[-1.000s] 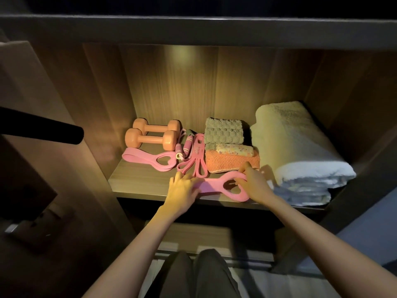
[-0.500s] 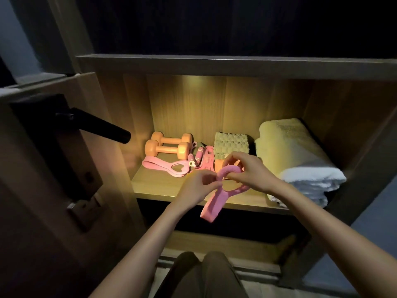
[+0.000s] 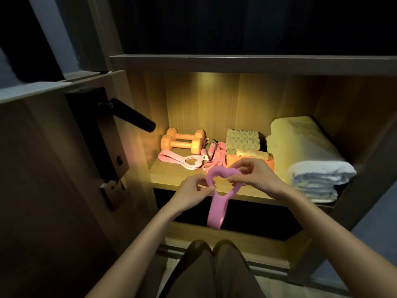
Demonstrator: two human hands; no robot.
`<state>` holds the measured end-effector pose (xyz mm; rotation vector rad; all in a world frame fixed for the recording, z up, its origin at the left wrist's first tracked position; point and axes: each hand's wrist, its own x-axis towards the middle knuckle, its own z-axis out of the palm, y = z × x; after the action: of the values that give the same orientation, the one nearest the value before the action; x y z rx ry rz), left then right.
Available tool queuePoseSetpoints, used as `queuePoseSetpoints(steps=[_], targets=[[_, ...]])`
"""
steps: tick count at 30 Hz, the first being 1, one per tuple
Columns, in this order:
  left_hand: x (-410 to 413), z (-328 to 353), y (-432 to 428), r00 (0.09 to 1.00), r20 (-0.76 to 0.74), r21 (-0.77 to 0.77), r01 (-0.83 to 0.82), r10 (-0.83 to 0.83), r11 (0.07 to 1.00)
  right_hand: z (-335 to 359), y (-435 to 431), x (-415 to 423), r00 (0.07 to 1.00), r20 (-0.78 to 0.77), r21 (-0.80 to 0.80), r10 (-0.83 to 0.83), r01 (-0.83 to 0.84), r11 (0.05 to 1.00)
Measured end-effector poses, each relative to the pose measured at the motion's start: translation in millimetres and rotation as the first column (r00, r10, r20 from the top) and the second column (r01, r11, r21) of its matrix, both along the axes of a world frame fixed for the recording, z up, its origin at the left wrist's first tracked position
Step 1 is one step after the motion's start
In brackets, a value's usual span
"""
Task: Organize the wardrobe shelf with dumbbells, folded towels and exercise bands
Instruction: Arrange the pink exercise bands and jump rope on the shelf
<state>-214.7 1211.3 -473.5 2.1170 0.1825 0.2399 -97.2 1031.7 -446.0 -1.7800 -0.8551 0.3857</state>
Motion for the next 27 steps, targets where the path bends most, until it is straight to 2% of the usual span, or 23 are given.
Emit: queuePoseSetpoints(steps=[4,8,10,15,17,21,27], targets=[[-6.8,9.8,3.7,0.986,0.154,-0.018,-0.058,0.060,0.998,17.2,14.2,-9.7,0.980,0.187,-0.062,0.065,-0.054,0.997],[-12.4,16.8,8.5,0.970,0.240,0.160,-0.085,0.044,0.983,28.0,21.7,-10.9,0.959,0.249,-0.121,0.133,-0.105,0.987],[-16.7,20.1,10.5,0.969,0.245,0.190,-0.068,0.019,0.979,31.3,23.2,-10.6,0.956,0.243,-0.138,0.167,-0.136,0.981],[-23.3,29.4,15.6,0.989,0.126,0.160,0.062,-0.082,0.985,30.3,26.2,-11.6,0.947,0.243,-0.182,0.208,-0.166,0.969],[-23.2,29.9,17.2,0.994,0.078,0.137,0.062,-0.073,0.989,27.8,28.6,-12.1,0.945,0.257,-0.197,0.203,-0.155,0.968],[-24.8,28.3,18.3,0.998,-0.003,-0.026,0.056,-0.056,0.998,24.9,32.0,-12.5,0.941,0.253,-0.217,0.223,-0.170,0.961],[-25.7,28.6,25.5,0.995,-0.086,-0.062,0.042,-0.047,0.997,23.4,38.6,-11.6,0.920,0.303,-0.246,0.247,-0.175,0.953]])
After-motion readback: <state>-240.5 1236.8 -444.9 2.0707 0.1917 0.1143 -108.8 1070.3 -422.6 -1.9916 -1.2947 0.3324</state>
